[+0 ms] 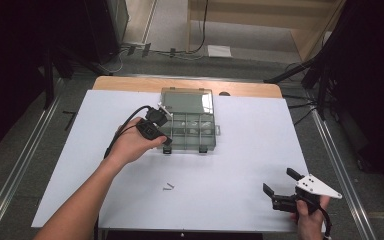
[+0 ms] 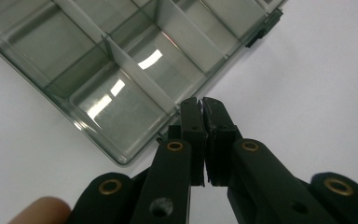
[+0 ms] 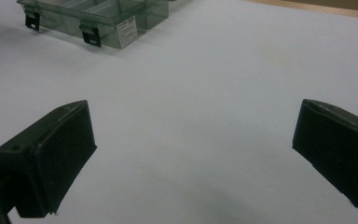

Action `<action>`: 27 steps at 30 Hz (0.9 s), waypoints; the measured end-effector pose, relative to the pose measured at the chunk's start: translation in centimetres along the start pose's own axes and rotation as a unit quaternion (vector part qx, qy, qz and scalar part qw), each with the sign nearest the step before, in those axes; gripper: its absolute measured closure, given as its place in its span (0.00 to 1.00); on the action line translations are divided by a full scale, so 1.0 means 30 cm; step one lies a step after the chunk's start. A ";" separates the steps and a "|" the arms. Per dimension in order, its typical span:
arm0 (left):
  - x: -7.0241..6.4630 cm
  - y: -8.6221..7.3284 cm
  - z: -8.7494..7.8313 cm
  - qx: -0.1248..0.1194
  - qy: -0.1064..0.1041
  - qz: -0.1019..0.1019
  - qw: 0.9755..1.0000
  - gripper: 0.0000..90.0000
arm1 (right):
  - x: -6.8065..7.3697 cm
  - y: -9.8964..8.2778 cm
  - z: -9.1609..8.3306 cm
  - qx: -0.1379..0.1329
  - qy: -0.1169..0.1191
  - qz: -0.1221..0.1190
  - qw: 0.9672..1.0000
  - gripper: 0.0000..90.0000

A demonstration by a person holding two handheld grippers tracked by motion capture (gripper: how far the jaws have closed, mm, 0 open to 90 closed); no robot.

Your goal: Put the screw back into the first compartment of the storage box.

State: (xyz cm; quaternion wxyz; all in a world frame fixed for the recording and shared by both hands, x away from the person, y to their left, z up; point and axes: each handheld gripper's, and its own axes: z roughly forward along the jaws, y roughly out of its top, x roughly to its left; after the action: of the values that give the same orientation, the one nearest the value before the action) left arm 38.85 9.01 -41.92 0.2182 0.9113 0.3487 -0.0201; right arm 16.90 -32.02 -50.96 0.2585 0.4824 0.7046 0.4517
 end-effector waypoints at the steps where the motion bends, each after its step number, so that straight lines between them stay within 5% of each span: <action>1: 0.003 0.003 0.000 0.000 0.000 0.000 1.000 0.98 | 0.000 0.000 0.000 0.000 0.000 -0.001 1.000 0.00; 27: 0.113 0.101 0.011 -0.017 0.017 -0.022 0.999 0.98 | 0.002 -0.002 0.006 0.002 0.002 0.002 1.000 0.00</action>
State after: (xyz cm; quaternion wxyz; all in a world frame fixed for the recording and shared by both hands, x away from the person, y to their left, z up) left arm 43.41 8.99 -41.69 0.2269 0.8998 0.3727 -0.0035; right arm 16.98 -31.91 -51.10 0.2549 0.4831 0.7053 0.4518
